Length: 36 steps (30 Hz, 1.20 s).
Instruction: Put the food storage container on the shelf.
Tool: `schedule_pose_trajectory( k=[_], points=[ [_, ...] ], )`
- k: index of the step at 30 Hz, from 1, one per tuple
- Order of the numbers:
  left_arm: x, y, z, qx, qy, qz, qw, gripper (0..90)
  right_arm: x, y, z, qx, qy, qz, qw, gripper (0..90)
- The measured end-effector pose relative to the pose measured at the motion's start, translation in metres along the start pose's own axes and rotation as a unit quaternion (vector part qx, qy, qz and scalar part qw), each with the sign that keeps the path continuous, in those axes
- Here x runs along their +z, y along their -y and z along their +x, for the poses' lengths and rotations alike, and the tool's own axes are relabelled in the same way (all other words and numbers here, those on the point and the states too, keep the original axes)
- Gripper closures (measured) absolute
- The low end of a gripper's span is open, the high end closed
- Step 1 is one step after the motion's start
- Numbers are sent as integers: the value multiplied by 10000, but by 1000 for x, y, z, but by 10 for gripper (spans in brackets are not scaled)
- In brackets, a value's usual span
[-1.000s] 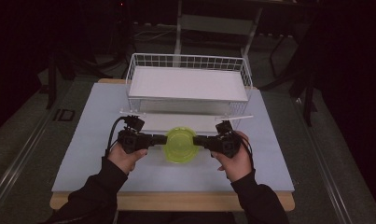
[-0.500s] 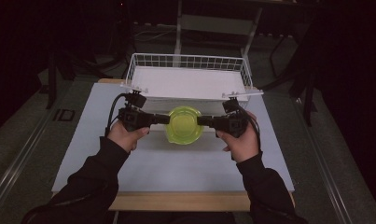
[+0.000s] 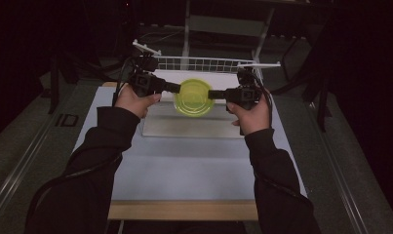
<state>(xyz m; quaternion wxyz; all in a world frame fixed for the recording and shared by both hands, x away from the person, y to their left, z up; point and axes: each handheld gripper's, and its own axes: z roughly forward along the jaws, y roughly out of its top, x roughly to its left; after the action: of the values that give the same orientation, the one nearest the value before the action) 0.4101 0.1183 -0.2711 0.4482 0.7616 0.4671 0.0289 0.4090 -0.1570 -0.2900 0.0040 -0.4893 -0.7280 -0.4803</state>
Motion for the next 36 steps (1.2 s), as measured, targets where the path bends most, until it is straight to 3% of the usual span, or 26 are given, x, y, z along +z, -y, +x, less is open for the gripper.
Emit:
schedule_pose_trajectory(
  k=[9, 19, 26, 30, 33, 36],
  points=[
    [26, -16, 18, -157, -84, -18, 9998, 822, 13, -15, -13, 473, 253, -129, 9985, 800],
    [45, -35, 28, -137, -175, 15, 9998, 820, 21, -34, -21, 656, 603, -171, 9959, 799],
    [55, -42, 37, -103, -268, -4, 9996, 818, 29, -39, -31, 928, 575, -197, 9938, 798],
    [65, -40, 46, -205, -269, -147, 9993, 816, 37, -37, -37, 1136, 588, -288, 9914, 791],
    [68, -40, 47, -170, -360, -186, 9990, 808, 40, -38, -39, 1312, 569, -331, 9892, 772],
    [73, -40, 48, -126, -351, -207, 9991, 793, 41, -39, -38, 1277, 616, -351, 9893, 721]
  ],
)
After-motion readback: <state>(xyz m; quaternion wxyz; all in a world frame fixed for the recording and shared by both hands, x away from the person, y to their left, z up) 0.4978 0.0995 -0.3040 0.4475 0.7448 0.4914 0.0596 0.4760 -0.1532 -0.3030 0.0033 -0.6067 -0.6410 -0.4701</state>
